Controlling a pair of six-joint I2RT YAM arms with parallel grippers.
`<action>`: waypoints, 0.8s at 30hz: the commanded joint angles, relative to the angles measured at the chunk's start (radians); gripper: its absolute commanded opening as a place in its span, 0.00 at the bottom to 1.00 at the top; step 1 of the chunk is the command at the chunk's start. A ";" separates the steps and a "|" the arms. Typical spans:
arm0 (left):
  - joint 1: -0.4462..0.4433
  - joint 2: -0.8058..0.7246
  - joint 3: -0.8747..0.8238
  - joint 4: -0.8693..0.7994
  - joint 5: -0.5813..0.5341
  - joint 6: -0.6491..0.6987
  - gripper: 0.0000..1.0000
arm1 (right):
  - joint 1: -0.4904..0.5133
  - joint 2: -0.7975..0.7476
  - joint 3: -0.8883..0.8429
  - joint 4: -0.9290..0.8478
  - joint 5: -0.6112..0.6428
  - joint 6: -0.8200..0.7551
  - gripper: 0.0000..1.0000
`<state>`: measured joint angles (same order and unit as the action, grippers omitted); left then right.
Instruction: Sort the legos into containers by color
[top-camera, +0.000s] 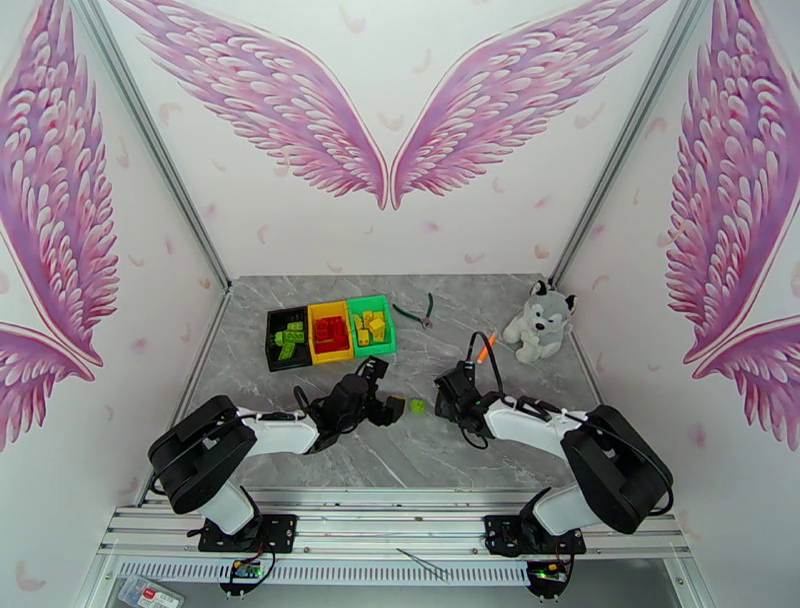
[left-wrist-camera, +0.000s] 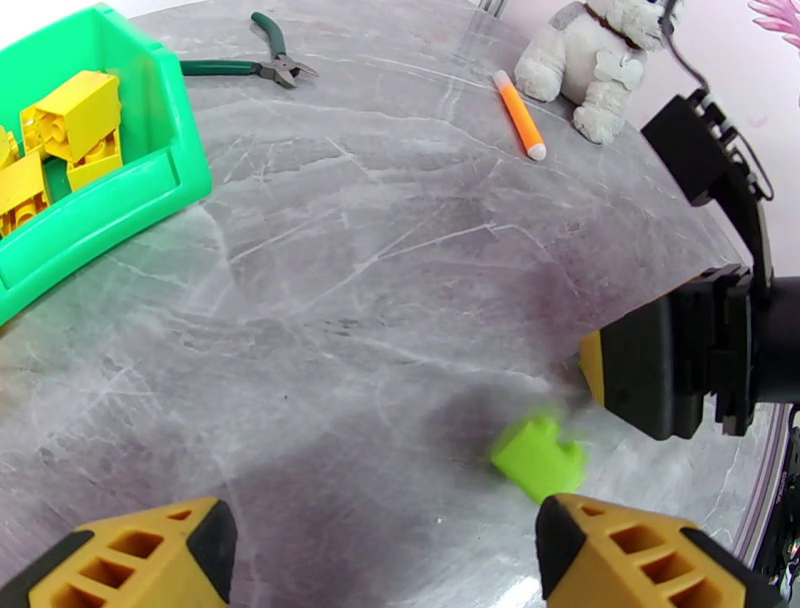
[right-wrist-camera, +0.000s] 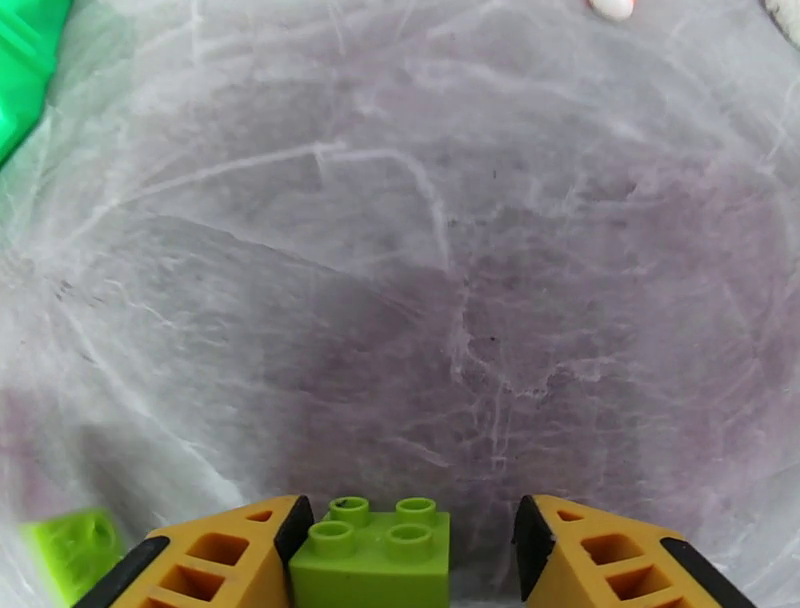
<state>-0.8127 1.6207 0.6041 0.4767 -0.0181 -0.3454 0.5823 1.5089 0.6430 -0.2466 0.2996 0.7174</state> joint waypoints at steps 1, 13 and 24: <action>-0.003 -0.004 0.030 -0.014 -0.028 -0.010 0.87 | -0.011 0.015 0.007 0.010 -0.025 -0.010 0.52; 0.053 -0.064 0.030 -0.074 -0.119 -0.041 0.99 | -0.006 -0.140 -0.003 0.021 -0.114 -0.040 0.27; 0.371 -0.244 -0.036 -0.188 -0.183 -0.220 0.99 | 0.090 0.117 0.297 0.292 -0.493 -0.057 0.22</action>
<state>-0.5274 1.4342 0.5995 0.3443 -0.1734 -0.4751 0.6296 1.5383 0.8021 -0.0738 -0.0437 0.6758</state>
